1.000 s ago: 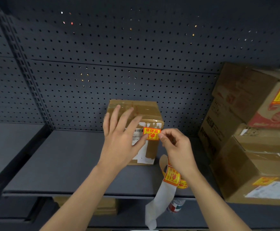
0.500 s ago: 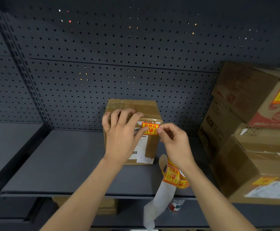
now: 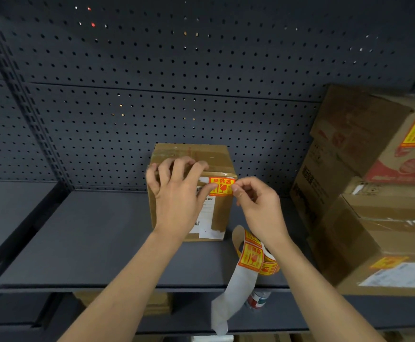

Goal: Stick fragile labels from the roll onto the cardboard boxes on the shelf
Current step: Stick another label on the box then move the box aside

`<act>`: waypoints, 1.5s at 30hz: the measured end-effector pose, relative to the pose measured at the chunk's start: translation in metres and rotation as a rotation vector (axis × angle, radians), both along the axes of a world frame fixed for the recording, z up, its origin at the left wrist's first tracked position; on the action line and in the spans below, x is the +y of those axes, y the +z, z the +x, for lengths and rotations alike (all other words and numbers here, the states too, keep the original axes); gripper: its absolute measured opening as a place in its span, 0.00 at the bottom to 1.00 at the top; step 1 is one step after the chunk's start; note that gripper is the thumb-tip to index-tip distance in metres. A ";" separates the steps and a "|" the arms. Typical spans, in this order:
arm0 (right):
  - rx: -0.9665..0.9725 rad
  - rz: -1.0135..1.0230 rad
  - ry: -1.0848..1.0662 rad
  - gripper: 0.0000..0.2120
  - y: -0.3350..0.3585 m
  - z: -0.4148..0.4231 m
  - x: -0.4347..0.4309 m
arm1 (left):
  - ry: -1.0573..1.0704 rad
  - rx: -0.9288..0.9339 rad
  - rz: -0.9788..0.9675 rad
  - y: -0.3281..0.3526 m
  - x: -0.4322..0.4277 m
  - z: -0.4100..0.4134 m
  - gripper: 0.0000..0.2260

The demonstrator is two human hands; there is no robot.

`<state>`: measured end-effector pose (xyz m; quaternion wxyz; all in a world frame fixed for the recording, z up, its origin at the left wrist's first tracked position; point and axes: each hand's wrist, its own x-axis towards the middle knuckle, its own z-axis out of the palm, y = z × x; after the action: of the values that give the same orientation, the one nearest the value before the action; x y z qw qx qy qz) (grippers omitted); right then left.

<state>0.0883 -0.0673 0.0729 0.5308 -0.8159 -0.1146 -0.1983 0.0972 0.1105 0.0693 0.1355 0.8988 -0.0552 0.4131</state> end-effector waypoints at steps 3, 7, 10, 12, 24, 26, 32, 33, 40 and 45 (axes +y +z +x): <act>-0.022 -0.024 -0.041 0.03 -0.001 0.000 0.001 | -0.002 -0.013 -0.001 0.000 0.000 0.000 0.16; -0.118 -0.187 -0.103 0.03 -0.002 0.000 -0.001 | -0.002 -0.011 0.000 -0.001 0.000 -0.001 0.16; -0.188 -0.306 -0.163 0.04 -0.001 -0.003 -0.001 | -0.003 -0.004 -0.002 0.000 -0.001 -0.001 0.15; -0.213 -0.364 -0.199 0.04 0.001 -0.004 -0.001 | -0.003 0.001 -0.004 0.000 -0.001 -0.001 0.15; -0.125 -0.286 -0.124 0.10 0.003 0.001 -0.014 | 0.005 0.017 -0.005 0.001 -0.001 -0.002 0.17; -0.112 -0.262 -0.069 0.14 0.007 0.002 -0.016 | 0.005 0.007 -0.010 0.001 -0.001 -0.002 0.17; -0.164 -0.289 0.040 0.17 0.010 0.017 -0.012 | -0.001 -0.045 -0.042 -0.001 -0.002 0.000 0.15; -0.176 -0.279 0.036 0.16 0.008 0.020 -0.011 | 0.000 -0.054 -0.043 -0.002 -0.002 0.001 0.15; -0.217 -0.221 0.016 0.14 0.000 0.024 -0.010 | -0.004 -0.075 -0.026 -0.006 0.000 0.004 0.15; -0.107 -0.238 0.091 0.22 -0.006 0.022 -0.013 | -0.010 -0.109 0.104 -0.014 0.007 0.005 0.20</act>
<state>0.1104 -0.0798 0.0667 0.4320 -0.8553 -0.2025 -0.2022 0.1019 0.1175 0.0552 0.0876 0.8805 -0.0882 0.4574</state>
